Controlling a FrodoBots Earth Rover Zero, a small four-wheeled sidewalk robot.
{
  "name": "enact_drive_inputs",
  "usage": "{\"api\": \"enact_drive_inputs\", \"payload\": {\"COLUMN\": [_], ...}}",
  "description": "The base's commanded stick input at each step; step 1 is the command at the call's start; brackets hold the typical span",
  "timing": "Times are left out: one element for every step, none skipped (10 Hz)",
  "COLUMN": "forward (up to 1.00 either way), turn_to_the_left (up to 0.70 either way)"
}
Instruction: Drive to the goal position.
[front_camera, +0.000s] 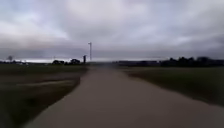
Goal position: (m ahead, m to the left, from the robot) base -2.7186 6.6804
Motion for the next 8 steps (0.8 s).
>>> {"api": "enact_drive_inputs", "payload": {"forward": [0.85,0.85,0.85,0.85,0.85,0.85,0.85,0.85], "turn_to_the_left": [0.0,0.0,0.0,0.0,0.0,0.0,0.0,0.0]}}
